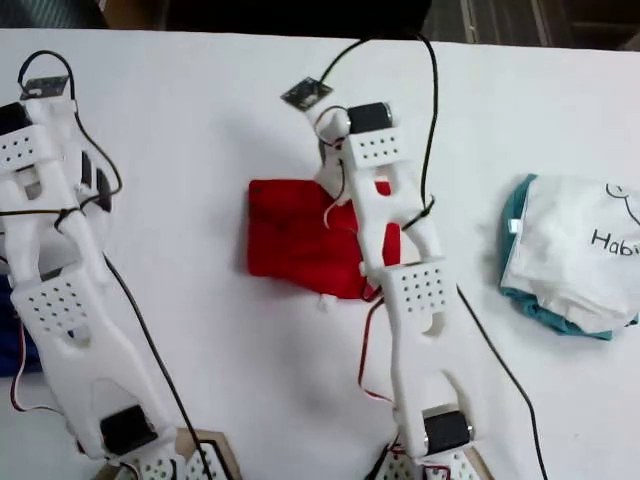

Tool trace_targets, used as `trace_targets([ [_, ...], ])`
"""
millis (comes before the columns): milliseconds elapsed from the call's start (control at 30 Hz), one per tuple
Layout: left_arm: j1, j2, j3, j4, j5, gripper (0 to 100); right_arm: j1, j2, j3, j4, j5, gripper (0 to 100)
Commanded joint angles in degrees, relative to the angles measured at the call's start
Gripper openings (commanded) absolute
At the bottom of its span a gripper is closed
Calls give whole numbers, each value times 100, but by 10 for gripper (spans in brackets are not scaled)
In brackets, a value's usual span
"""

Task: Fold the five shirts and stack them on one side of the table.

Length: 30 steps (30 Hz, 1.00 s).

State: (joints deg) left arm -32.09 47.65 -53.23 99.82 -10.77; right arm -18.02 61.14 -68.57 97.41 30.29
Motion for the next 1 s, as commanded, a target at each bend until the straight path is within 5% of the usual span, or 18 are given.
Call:
trace_targets([
  [0, 26, -53, -13, -70, -62, 186, -145, -690, -26, 66, 26, 77],
  [467, 26, -53, -13, -44, -62, 186, -338, -796, -35, 40, 26, 25],
  [667, 26, -53, -13, -44, -62, 186, -338, -778, -35, 22, 26, 156],
  [967, 26, -53, -13, -35, -62, 186, -391, -760, -35, -426, 211, 145],
])
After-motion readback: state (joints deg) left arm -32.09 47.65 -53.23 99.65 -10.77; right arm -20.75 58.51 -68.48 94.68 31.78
